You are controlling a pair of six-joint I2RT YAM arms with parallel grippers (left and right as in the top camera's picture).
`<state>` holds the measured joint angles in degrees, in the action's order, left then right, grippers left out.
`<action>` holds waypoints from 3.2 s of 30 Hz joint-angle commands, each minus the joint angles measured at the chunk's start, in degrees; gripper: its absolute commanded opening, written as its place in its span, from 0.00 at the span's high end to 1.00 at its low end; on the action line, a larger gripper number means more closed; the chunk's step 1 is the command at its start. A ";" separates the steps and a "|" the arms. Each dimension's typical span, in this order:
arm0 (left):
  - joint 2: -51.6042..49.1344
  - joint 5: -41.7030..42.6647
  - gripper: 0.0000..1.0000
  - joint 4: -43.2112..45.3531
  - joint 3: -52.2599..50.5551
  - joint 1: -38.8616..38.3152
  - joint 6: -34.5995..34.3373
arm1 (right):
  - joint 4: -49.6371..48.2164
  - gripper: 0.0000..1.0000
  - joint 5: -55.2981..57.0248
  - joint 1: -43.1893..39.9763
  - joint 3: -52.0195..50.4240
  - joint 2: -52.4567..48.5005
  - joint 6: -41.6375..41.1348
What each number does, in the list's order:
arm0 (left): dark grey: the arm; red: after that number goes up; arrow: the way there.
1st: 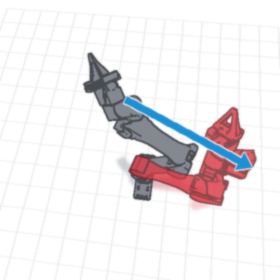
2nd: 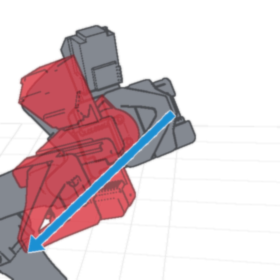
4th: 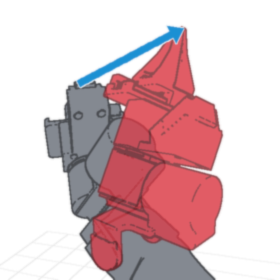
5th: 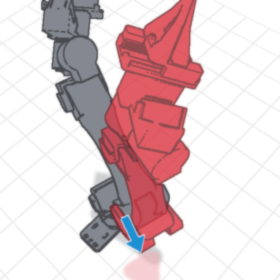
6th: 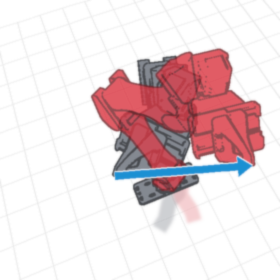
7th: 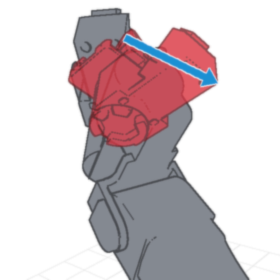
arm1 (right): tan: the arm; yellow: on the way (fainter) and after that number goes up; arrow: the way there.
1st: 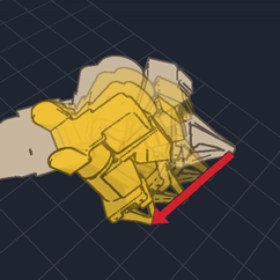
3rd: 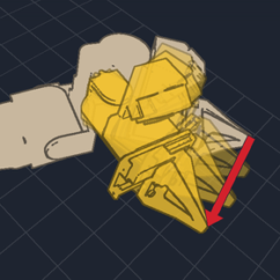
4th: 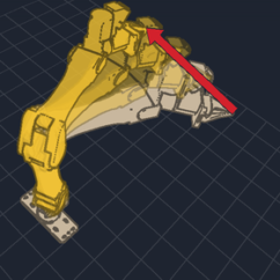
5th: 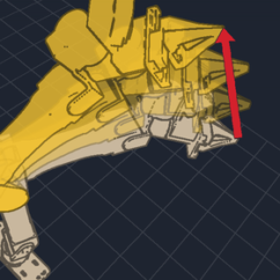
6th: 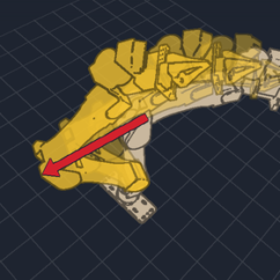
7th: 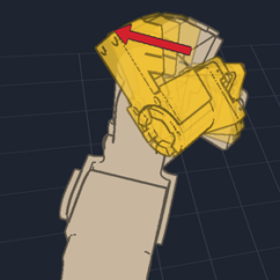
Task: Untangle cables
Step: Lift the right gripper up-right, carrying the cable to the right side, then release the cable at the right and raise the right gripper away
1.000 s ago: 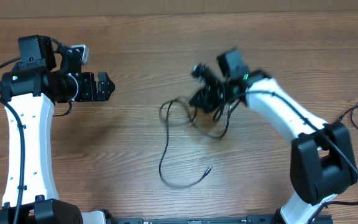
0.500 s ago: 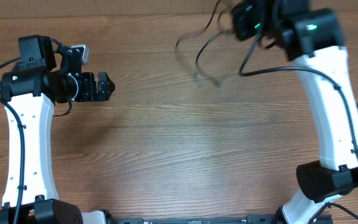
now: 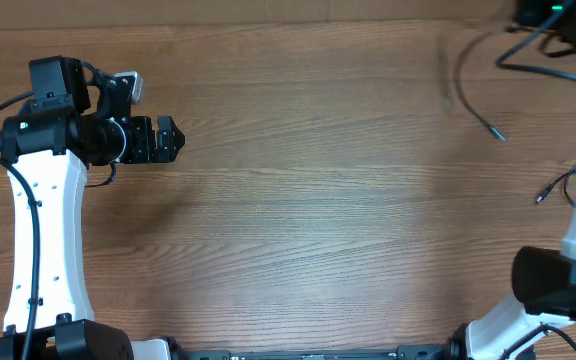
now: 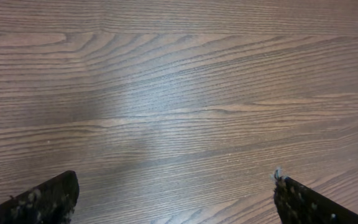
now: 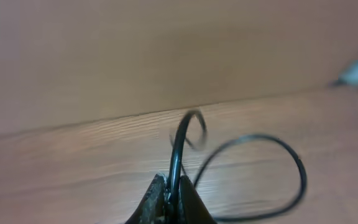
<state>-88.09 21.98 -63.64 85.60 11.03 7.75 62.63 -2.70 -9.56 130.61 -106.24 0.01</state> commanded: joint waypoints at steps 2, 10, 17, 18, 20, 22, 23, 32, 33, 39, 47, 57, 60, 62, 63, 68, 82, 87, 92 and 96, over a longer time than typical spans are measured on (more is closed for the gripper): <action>0.02 -0.13 0.00 0.00 0.92 0.15 1.27 | -0.42 0.96 0.04 -5.88 1.25 0.70 -1.73; 0.02 -0.13 0.00 0.02 0.92 0.15 1.27 | -2.58 0.96 0.07 -13.11 1.22 0.66 -1.49; 0.02 -0.13 0.00 0.00 0.92 0.15 1.25 | -6.49 0.96 0.11 -17.73 0.96 -0.90 -1.49; 0.02 -0.13 0.00 0.02 0.92 0.15 1.27 | -6.78 0.96 0.09 -18.25 0.96 -1.36 -1.49; 0.02 -0.13 0.00 0.00 0.92 0.15 1.25 | -7.52 0.96 0.09 -19.41 0.92 -2.89 -1.51; 0.02 -0.13 0.00 0.00 0.92 0.15 1.25 | -8.26 0.96 0.09 -20.44 0.92 -4.85 -1.51; 0.02 -0.13 0.00 0.00 0.92 0.15 1.27 | -8.74 0.96 0.09 -20.98 0.92 -6.10 -1.53; 0.02 -0.13 0.00 0.02 0.92 0.15 1.25 | -8.44 0.96 0.07 -23.52 0.92 -18.21 -1.57; 0.02 -0.13 0.00 0.00 0.92 0.15 1.27 | -7.61 0.95 0.04 -23.52 0.92 -19.37 -1.55; 0.02 -0.13 0.00 0.00 0.92 0.15 1.27 | 0.26 0.00 -0.66 -23.52 0.87 -26.12 -1.57; 0.02 -0.13 0.00 0.00 0.92 0.15 1.25 | 6.10 0.00 -7.30 -23.52 0.90 -26.32 -1.51; 0.02 -0.13 0.00 0.00 0.92 0.15 1.25 | 13.70 0.00 -16.35 -21.18 1.05 -21.51 2.01; 0.02 -0.13 0.00 0.02 0.92 0.15 1.25 | 14.93 0.00 -16.31 -19.06 1.05 -18.40 2.01; 0.02 -0.13 0.00 0.02 0.92 0.15 1.25 | 15.56 0.00 -16.28 -17.40 1.05 -16.31 2.01; 0.02 -0.13 0.00 0.00 0.92 0.15 1.27 | 15.87 0.00 -16.26 -16.39 1.05 -15.30 2.01; 0.02 -0.13 0.00 0.00 0.92 0.15 1.27 | 19.23 0.00 -15.10 -6.40 1.05 -9.33 1.97; 0.02 -0.13 0.00 0.00 0.92 0.15 1.25 | 19.89 0.00 -2.25 17.20 0.66 -8.66 1.97; 0.02 -0.13 0.00 0.00 0.92 0.15 1.27 | 17.59 0.00 -2.64 19.28 0.61 -8.66 1.64; 0.02 -0.13 0.00 0.00 0.92 0.15 1.25 | 16.52 0.00 -6.10 19.37 0.61 -8.66 1.51; 0.02 -0.13 0.00 0.00 0.92 0.15 1.25 | 16.31 0.00 -6.14 19.37 0.61 -8.66 1.51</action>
<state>-88.09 21.98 -63.64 85.60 11.03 7.75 79.20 -7.99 10.11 130.61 -115.57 1.50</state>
